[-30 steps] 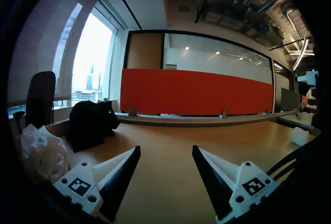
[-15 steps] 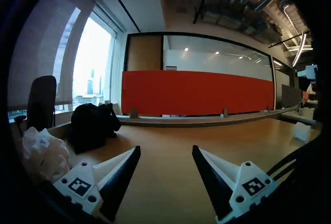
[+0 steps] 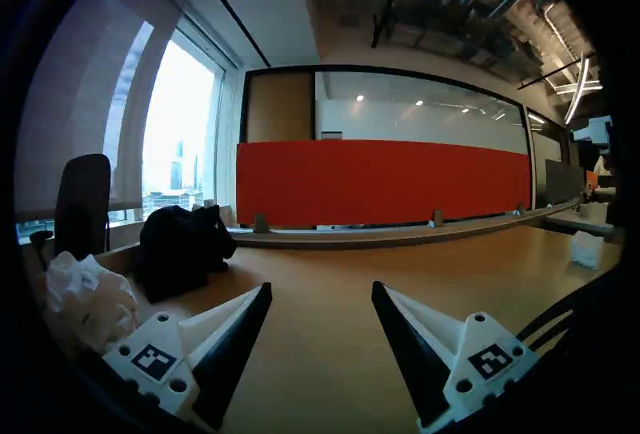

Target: Fold towel

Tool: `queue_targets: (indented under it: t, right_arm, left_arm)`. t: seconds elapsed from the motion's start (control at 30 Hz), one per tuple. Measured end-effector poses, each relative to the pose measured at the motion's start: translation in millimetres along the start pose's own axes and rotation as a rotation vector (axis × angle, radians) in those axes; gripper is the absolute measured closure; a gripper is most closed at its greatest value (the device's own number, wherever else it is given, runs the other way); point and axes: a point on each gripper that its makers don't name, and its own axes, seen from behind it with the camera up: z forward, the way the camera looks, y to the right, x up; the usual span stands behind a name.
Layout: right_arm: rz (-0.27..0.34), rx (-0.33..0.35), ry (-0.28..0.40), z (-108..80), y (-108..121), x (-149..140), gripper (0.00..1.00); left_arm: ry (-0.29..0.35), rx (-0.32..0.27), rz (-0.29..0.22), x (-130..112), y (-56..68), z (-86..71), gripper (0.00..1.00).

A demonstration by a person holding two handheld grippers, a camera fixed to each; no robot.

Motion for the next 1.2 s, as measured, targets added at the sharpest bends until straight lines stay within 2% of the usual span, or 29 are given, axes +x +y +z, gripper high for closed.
queue_targets:
  t: [0.47, 0.77, 1.2]
  right_arm:
    - [-0.019, -0.025, 0.028, 1.3, 19, -2, 0.01]
    - [-0.051, -0.030, 0.000, -0.5, 23, -34, 0.00]
    - [-0.055, -0.018, -0.021, -3.9, 29, -81, 0.01]
  left_arm:
    - [0.000, 0.000, -0.001, 0, -0.4, 0.5, 0.08]
    - [0.001, 0.001, -0.001, -1, -1.2, -0.7, 0.08]
    - [0.001, 0.001, -0.001, -3, -2.2, -0.7, 0.08]
